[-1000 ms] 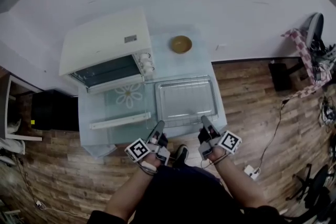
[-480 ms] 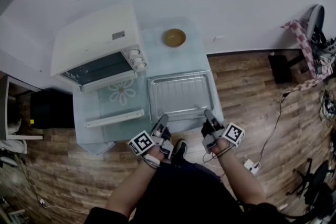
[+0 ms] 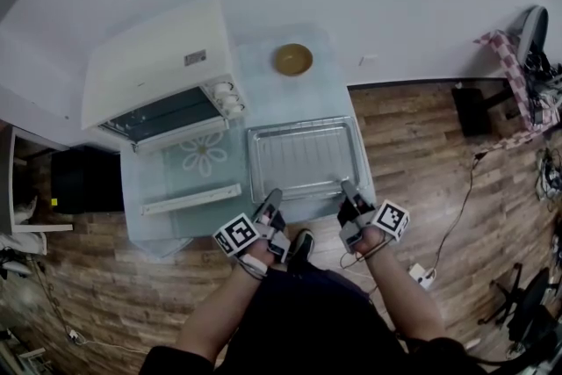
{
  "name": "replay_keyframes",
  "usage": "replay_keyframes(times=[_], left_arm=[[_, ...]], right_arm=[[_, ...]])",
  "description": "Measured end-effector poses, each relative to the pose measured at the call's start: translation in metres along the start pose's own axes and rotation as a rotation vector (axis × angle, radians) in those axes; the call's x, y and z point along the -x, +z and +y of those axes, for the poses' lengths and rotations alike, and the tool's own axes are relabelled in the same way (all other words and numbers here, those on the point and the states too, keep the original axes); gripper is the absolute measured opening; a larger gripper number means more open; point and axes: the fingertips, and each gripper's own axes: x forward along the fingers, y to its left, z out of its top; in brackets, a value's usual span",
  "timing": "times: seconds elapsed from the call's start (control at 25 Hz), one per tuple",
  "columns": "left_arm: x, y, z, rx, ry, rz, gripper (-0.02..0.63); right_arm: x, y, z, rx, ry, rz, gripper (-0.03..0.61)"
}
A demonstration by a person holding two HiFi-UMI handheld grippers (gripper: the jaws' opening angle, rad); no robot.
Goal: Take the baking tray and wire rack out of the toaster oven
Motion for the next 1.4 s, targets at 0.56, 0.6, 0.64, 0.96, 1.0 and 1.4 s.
replay_keyframes(times=[0.56,0.6,0.64,0.96,1.0,1.4], left_arm=[[0.01,-0.022,0.022,-0.011,0.238,0.214,0.06],[0.011,-0.022,0.023,-0.012,0.25,0.225,0.063],[0.012,-0.022,0.023,-0.01,0.258,0.235,0.066],[0.013,-0.026,0.022,0.04,0.286,0.309,0.081],[0.013,-0.027,0.021,0.041,0.29,0.319,0.094],[0.011,-0.031,0.007,0.029,0.302,0.405,0.268]], right_arm=[[0.003,-0.029,-0.002,0.05,-0.201,0.333,0.072],[0.004,-0.031,-0.002,0.058,-0.208,0.356,0.077],[0.004,-0.033,-0.002,0.067,-0.21,0.375,0.081],[0.002,-0.037,0.0,0.122,-0.204,0.478,0.108],[0.002,-0.037,0.0,0.139,-0.205,0.493,0.114],[0.004,-0.031,0.005,0.221,-0.218,0.541,0.14]])
